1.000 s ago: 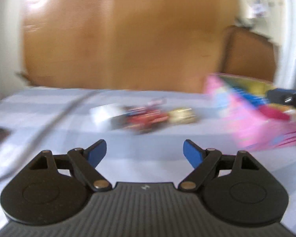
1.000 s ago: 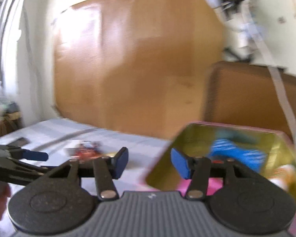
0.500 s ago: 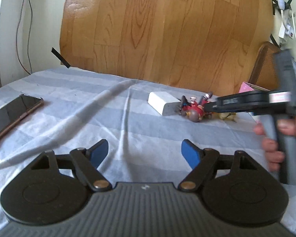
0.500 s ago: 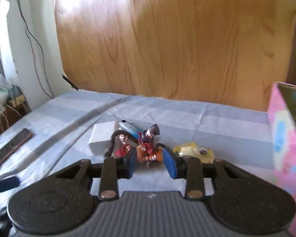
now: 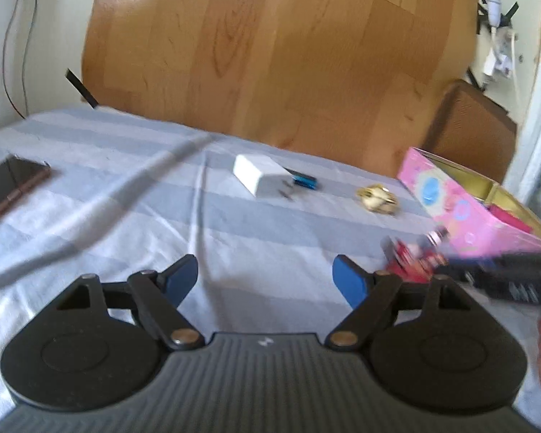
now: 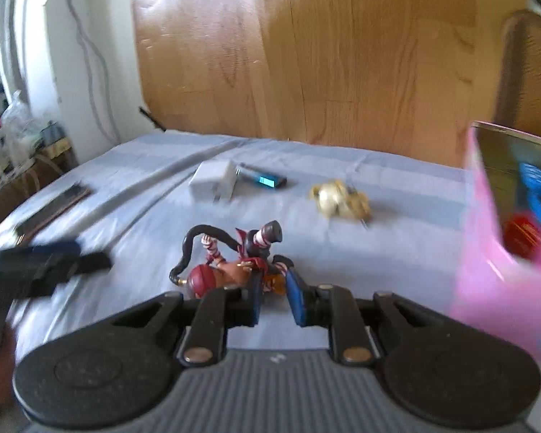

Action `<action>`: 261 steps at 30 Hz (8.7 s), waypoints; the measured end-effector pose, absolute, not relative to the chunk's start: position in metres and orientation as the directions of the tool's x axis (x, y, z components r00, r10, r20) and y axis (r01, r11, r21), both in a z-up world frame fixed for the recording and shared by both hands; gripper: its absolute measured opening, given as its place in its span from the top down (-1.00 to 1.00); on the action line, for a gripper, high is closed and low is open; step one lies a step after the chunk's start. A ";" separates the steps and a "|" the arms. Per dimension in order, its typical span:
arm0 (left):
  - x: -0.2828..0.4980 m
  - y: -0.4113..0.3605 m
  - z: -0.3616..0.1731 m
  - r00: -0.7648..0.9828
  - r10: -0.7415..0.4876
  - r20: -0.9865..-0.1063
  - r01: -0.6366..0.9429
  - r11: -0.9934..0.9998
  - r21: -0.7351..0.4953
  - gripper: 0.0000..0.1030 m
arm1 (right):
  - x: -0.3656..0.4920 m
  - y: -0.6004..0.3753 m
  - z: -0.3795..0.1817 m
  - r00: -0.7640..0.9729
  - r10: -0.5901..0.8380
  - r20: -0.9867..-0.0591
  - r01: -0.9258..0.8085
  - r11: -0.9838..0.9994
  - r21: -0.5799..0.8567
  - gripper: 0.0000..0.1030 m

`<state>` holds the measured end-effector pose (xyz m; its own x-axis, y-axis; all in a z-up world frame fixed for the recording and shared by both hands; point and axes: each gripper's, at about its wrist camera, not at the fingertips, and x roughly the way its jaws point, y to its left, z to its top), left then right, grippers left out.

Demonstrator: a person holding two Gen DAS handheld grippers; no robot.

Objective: Organize rigid objects
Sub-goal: 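Reach the right gripper to the red figurine toy and grasp it, then carry the red figurine into the pink tin and open the right gripper, then move the right gripper to the white charger plug and grasp it, then carry the white charger plug into the pink tin and open the right gripper, then reach the right gripper to the blue lighter and grasp it, then carry the blue lighter into the pink tin and open the right gripper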

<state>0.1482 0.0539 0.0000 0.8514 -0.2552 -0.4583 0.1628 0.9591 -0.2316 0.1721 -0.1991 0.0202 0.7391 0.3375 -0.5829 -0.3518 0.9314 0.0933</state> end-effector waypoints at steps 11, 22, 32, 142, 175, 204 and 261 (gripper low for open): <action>0.098 -0.019 0.014 0.733 -0.541 -0.413 0.459 0.841 -0.287 -0.37 | 0.074 -0.217 0.021 0.768 0.397 -0.503 -0.404 0.909 0.101 0.13; 0.133 -0.031 0.001 0.667 -0.564 -0.486 0.433 0.825 -0.363 -0.52 | 0.101 -0.206 0.014 0.754 0.357 -0.551 -0.436 0.900 -0.014 -0.17; 0.137 -0.042 -0.004 0.618 -0.618 -0.486 0.470 0.786 -0.403 0.23 | 0.126 -0.212 0.006 0.703 0.415 -0.577 -0.471 0.880 0.058 0.22; 0.123 0.057 -0.001 0.916 0.036 -0.399 -0.109 0.981 -0.161 -0.46 | 0.237 -0.098 -0.001 0.679 0.371 -0.634 -0.470 0.882 0.013 0.05; 0.098 -0.098 0.023 0.635 -0.535 -0.557 0.376 0.844 -0.383 0.11 | 0.049 -0.229 0.007 0.825 0.304 -0.476 -0.301 0.950 0.085 0.05; 0.222 -0.212 0.086 0.774 -0.491 -0.400 0.429 0.871 -0.240 -0.25 | 0.206 -0.373 0.037 0.986 0.050 -0.157 -0.051 0.999 -0.004 -0.16; 0.170 0.039 0.001 0.822 0.077 -0.564 -0.086 0.996 0.011 -0.40 | 0.148 -0.155 0.006 0.664 0.437 -0.607 -0.506 0.860 0.065 0.51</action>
